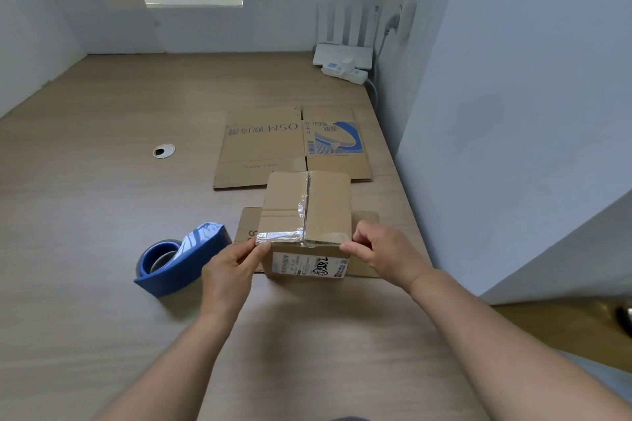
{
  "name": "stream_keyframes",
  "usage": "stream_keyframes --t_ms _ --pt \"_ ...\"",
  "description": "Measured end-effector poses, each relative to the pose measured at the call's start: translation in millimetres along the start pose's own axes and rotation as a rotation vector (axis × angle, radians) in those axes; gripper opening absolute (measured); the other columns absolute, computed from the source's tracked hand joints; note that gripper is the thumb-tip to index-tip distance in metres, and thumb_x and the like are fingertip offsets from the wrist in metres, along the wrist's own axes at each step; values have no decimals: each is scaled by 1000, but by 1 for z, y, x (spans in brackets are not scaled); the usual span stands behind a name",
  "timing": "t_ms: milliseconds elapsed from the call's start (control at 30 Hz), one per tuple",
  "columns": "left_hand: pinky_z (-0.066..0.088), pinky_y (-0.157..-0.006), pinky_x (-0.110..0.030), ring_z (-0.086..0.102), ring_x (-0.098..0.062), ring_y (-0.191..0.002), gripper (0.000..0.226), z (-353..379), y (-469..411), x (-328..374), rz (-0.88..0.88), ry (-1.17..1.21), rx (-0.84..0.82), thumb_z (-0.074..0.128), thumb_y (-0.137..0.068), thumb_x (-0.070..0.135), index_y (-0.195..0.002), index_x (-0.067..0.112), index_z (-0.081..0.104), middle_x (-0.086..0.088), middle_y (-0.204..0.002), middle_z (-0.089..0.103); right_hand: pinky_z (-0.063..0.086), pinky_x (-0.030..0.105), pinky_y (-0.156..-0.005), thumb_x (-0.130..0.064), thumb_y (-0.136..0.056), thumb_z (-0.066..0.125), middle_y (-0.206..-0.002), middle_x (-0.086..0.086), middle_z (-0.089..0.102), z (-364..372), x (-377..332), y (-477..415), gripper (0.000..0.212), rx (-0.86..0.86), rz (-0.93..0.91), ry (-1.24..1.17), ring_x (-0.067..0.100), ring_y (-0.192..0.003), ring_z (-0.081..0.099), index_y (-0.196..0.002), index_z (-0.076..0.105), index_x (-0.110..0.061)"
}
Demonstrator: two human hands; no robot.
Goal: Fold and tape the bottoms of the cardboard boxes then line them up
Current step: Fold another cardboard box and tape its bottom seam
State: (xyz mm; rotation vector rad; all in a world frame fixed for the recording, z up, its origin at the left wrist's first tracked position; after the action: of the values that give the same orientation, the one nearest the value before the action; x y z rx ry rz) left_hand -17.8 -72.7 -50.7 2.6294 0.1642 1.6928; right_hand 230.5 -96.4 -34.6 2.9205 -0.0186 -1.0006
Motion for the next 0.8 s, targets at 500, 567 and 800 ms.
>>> stream_keyframes --t_ms 500,567,800 --pt "51 -83 -25 68 -10 -91 22 4 -7 -23 -47 211 -156 57 -93 13 -87 28 71 6 -91 73 34 8 -63 -12 -93 56 -75 -4 53 3 2 9 18 33 -174 24 7 -68 42 -79 60 -3" --pt "51 -81 -23 67 -11 -91 22 2 -11 -20 -6 154 -151 60 -91 13 -85 30 71 7 -90 72 33 6 -63 -12 -93 58 -73 -8 52 2 1 7 17 20 -180 38 4 -70 43 -79 62 -2" --pt "52 -77 -26 67 -18 -88 7 5 -17 -28 -28 142 -103 67 -86 13 -84 14 74 0 -85 73 49 34 -71 -37 -93 54 -76 6 66 12 17 16 36 8 41 -190 13 -71 59 -75 59 -6"
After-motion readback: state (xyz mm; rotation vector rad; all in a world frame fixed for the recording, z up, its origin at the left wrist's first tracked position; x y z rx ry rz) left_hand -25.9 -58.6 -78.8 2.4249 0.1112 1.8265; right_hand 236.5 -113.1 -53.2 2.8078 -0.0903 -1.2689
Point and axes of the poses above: each hand's wrist, its own y-axis away from the middle knuckle, its own z-axis out of the palm, x = y × z, the point moved 9 cm from there along -y, towards the middle knuckle
